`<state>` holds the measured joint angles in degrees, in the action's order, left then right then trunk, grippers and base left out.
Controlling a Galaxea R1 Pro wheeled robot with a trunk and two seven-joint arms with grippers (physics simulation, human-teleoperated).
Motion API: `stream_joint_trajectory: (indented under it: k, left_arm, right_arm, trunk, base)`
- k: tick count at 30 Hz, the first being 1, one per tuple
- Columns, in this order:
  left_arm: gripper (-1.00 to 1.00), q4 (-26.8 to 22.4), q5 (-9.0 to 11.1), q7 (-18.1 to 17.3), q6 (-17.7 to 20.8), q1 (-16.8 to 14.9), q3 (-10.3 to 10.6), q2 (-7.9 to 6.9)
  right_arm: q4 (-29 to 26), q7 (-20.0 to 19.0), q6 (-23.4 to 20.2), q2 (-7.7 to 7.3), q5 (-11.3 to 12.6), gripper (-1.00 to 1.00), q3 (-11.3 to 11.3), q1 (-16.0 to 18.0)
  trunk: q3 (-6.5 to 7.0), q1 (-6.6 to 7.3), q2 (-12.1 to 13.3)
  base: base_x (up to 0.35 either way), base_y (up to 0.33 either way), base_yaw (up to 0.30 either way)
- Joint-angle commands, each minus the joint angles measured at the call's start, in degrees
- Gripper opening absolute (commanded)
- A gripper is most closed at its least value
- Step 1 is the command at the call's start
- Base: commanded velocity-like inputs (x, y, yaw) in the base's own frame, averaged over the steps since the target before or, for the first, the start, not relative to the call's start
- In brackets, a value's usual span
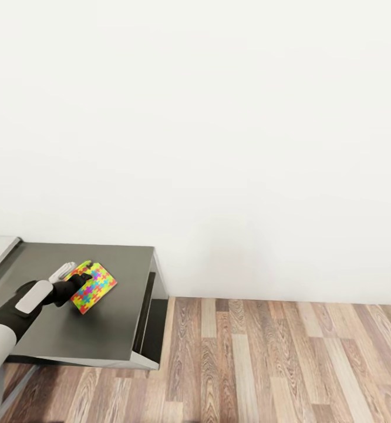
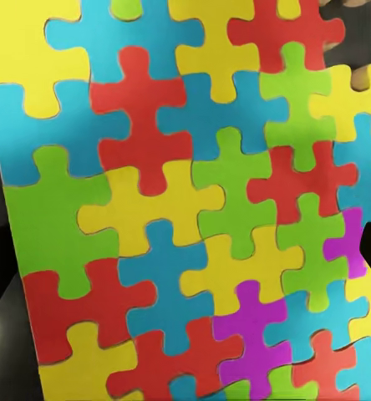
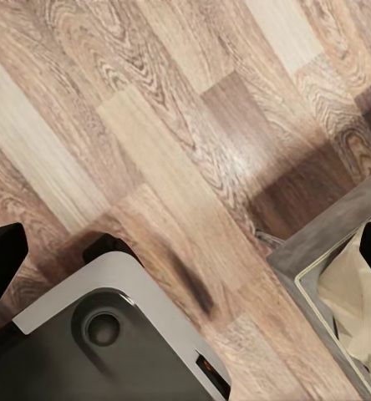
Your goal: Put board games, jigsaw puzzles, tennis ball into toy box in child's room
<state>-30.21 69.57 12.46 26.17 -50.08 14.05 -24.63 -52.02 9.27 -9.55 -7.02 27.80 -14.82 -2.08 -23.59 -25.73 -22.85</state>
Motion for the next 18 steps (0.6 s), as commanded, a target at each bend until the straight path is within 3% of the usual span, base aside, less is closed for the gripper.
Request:
stream_joint_trajectory:
  k: [1,18]
  left_arm:
    - [1.0,-0.11,1.8,0.55,-0.07,0.07,0.45,5.3]
    - [1.0,-0.11,1.8,0.46,-0.06,0.07,0.45,5.21]
  right_arm:
    - [-0.19,0.32,-0.3,-0.01,0.46,1.0,0.05,-0.03]
    - [-0.1,0.31,-0.3,-0.01,0.41,1.0,0.05,-0.03]
  trunk:
    - [-0.1,-0.05,-0.07]
    - [-0.03,-0.05,-0.07]
  base:
    - [0.0,-0.014,-0.022]
    - [-0.035,0.037,-0.014]
